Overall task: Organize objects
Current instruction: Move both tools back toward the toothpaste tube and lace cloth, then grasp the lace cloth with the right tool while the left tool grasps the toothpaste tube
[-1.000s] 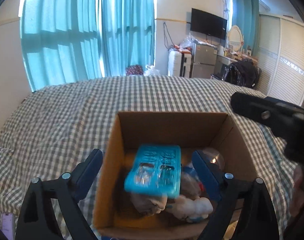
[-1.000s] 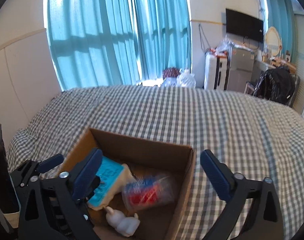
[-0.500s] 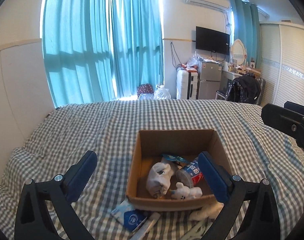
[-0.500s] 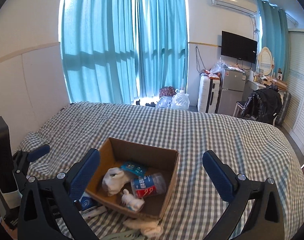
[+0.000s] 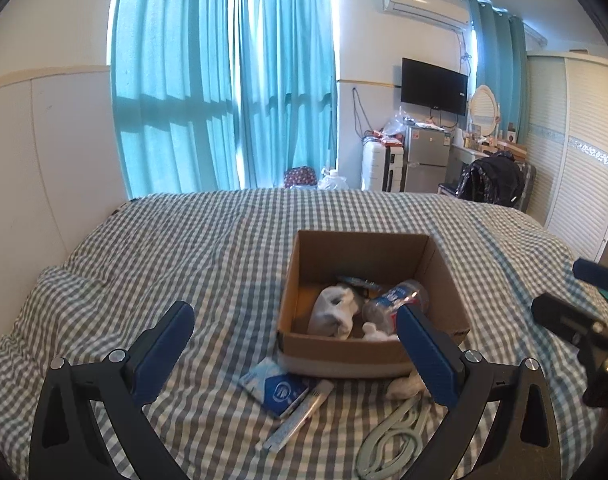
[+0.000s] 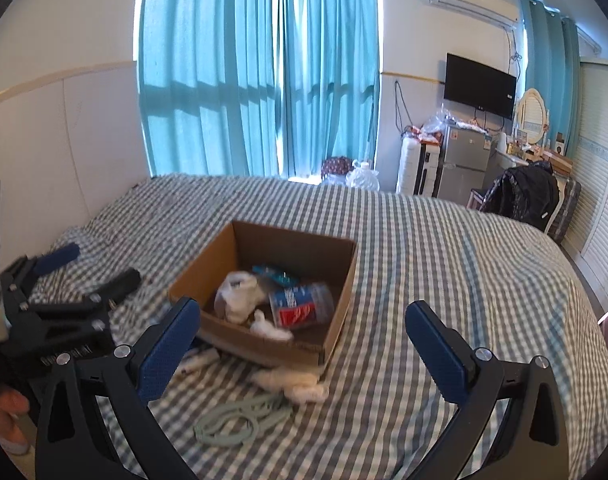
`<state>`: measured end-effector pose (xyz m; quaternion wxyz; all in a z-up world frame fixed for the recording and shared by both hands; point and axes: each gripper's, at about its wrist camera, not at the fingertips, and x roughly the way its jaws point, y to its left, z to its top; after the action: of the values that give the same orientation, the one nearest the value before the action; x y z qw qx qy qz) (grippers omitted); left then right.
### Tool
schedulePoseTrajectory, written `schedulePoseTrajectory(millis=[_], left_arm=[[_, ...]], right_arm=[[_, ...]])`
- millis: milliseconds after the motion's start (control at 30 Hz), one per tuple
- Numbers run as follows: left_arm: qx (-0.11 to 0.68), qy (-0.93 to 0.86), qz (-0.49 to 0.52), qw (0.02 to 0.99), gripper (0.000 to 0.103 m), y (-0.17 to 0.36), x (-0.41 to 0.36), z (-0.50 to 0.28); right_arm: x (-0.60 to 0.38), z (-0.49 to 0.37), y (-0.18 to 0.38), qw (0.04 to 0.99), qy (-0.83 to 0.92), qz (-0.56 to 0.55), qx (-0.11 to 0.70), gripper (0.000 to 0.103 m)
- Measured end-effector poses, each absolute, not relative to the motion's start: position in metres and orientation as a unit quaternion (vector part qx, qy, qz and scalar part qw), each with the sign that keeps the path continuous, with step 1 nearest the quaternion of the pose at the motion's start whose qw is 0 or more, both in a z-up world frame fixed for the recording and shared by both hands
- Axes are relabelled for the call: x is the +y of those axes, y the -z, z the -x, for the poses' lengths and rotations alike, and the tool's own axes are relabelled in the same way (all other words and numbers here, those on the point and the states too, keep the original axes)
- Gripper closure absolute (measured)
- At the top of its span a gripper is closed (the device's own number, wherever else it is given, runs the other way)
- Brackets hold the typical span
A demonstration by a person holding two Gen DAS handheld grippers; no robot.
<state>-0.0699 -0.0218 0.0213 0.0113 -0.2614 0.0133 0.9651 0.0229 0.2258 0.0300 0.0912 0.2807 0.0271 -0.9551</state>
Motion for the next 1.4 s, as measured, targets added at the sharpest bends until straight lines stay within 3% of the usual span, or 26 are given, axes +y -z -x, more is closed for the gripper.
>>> schedulePoseTrajectory(millis=[767, 900, 967, 1033, 1100, 1133, 1200, 1233, 1300, 1367, 1400], left_arm=[[0.003, -0.909, 0.416, 0.003, 0.0, 0.133, -0.038, 0.102], [0.014, -0.898, 0.439, 0.022, 0.011, 0.147, -0.028, 0.111], [0.009, -0.89, 0.455, 0.032, 0.028, 0.155, -0.024, 0.114], [0.012, -0.883, 0.469, 0.038, 0.039, 0.162, -0.019, 0.117], [0.022, -0.883, 0.468, 0.035, 0.042, 0.164, -0.015, 0.117], [0.024, -0.884, 0.466, 0.035, 0.05, 0.163, -0.014, 0.116], [0.019, -0.883, 0.467, 0.04, 0.063, 0.161, -0.014, 0.113], [0.016, -0.883, 0.467, 0.043, 0.07, 0.16, -0.014, 0.111], [0.021, -0.884, 0.466, 0.044, 0.074, 0.159, -0.012, 0.106], [0.031, -0.884, 0.464, 0.044, 0.082, 0.157, -0.008, 0.101], [0.035, -0.884, 0.464, 0.046, 0.084, 0.155, -0.006, 0.097]], right_arm=[[0.198, 0.038, 0.114, 0.077, 0.907, -0.41, 0.055, 0.0], [0.201, 0.051, 0.132, 0.072, 0.9, -0.426, 0.053, 0.0], [0.203, 0.055, 0.139, 0.074, 0.897, -0.432, 0.048, 0.002], [0.206, 0.057, 0.147, 0.076, 0.892, -0.443, 0.046, 0.009], [0.207, 0.06, 0.156, 0.083, 0.885, -0.456, 0.042, 0.02], [0.208, 0.06, 0.159, 0.086, 0.882, -0.461, 0.041, 0.025], [0.208, 0.06, 0.164, 0.096, 0.877, -0.468, 0.041, 0.041], [0.207, 0.059, 0.165, 0.102, 0.877, -0.469, 0.041, 0.045], [0.206, 0.057, 0.163, 0.108, 0.877, -0.465, 0.045, 0.068], [0.204, 0.053, 0.161, 0.118, 0.876, -0.464, 0.048, 0.083], [0.203, 0.052, 0.16, 0.119, 0.876, -0.464, 0.051, 0.084]])
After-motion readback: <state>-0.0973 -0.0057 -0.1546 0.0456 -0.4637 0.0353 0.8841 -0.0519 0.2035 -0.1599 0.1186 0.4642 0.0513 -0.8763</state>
